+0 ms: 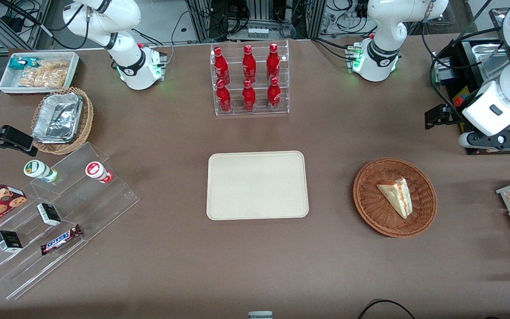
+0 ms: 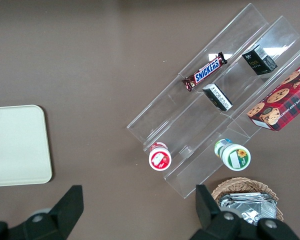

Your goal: Place sandwich from basket to tray

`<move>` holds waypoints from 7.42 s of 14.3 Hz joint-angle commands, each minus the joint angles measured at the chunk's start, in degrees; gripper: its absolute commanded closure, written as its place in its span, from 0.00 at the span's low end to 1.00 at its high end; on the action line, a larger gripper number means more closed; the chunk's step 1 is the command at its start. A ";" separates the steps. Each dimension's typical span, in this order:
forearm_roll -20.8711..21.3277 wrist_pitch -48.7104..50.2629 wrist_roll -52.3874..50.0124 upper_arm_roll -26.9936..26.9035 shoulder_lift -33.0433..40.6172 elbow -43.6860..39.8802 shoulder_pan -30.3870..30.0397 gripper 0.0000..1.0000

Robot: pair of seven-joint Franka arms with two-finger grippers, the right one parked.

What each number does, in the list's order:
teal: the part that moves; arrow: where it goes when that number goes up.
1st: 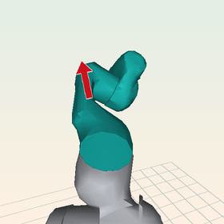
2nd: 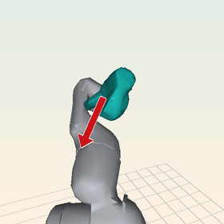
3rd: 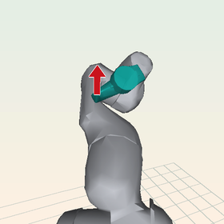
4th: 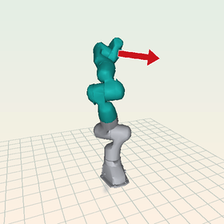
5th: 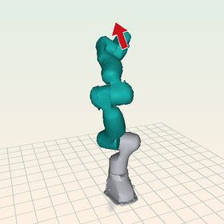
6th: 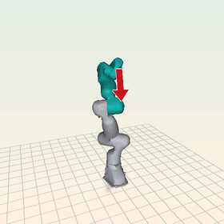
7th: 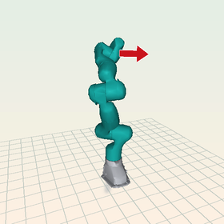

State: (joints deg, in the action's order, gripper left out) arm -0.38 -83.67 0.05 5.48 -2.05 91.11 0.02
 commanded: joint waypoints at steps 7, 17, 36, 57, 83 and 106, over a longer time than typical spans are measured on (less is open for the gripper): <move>0.38 -7.19 0.22 0.23 -5.32 4.96 -0.55 0.00; 0.38 -32.14 -4.33 -1.44 -13.69 17.42 -1.43 0.00; 0.38 -61.70 -43.73 -1.35 -19.22 30.62 -0.73 0.51; -0.23 -28.65 -38.87 -0.47 -33.88 -6.19 27.64 0.89; 0.38 -30.96 -55.33 0.15 -39.99 -16.66 40.14 0.00; 1.61 -9.95 -10.36 -1.10 0.02 12.96 7.04 0.00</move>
State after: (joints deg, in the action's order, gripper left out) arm 1.88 -95.29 -14.99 2.10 -6.47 100.83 11.32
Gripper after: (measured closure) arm 0.000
